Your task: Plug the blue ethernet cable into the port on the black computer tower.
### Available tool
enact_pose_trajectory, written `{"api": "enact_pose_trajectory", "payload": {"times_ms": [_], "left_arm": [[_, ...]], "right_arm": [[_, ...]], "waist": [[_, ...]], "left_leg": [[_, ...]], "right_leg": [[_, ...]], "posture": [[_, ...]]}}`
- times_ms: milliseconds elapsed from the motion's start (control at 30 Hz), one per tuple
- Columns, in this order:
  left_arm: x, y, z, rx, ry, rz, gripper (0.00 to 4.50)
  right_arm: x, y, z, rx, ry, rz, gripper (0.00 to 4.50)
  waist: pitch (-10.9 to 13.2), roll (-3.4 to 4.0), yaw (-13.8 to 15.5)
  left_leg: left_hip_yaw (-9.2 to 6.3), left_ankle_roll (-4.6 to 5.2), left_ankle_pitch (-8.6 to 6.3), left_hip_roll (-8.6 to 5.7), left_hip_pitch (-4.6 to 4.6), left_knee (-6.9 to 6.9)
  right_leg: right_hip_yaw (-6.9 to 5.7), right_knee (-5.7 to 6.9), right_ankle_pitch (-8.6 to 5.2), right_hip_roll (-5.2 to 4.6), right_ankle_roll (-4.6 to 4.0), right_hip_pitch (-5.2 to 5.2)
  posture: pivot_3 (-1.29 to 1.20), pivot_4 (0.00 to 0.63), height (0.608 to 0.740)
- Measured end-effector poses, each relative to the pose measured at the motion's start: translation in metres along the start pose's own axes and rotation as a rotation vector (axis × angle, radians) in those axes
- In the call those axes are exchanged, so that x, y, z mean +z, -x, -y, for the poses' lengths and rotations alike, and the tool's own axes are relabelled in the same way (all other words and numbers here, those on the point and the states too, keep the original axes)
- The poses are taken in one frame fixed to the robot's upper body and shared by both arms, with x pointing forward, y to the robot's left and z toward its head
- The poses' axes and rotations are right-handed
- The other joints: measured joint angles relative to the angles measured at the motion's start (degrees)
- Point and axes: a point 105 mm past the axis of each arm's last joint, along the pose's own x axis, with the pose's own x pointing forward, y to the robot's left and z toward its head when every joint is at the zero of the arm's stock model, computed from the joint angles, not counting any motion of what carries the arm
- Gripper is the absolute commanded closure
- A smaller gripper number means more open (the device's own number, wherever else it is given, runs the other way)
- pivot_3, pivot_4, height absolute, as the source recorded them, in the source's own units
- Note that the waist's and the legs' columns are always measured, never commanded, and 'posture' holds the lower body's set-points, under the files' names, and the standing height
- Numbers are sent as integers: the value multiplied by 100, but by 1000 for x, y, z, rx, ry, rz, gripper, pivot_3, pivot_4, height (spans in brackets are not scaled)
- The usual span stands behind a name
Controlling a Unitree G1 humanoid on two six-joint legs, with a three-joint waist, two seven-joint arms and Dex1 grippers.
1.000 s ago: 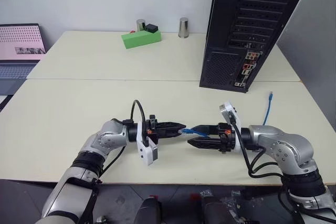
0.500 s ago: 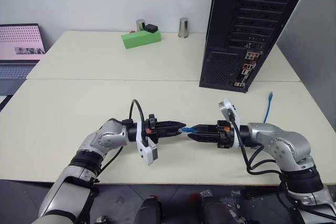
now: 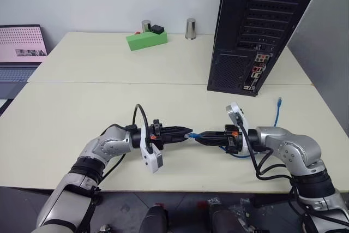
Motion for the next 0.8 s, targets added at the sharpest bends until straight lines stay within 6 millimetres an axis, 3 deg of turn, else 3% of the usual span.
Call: {"api": "enact_pose_trajectory", "payload": {"times_ms": [300, 533, 800], "left_arm": [[-24, 10, 2, 13, 168, -160, 1746], [-41, 12, 1, 136, 436, -300, 413], [-61, -35, -37, 354, 764, -359, 413]], "right_arm": [[4, 3, 1, -3, 33, -15, 4500], [10, 27, 27, -267, 54, 95, 4500], [25, 85, 64, -901, 84, 273, 4500]], "waist": [[0, 0, -4], [0, 0, 6], [1, -2, 0]], "left_leg": [[0, 0, 0, 0, 0, -1], [-2, 0, 0, 0, -3, -1], [-7, -1, 0, -1, -5, -1]], "right_leg": [[0, 0, 0, 0, 0, 0], [-1, 0, 0, -1, 0, 0], [-2, 3, -1, 3, 1, -4]], "posture": [[0, 150, 740], [0, 150, 740], [0, 150, 740]]}}
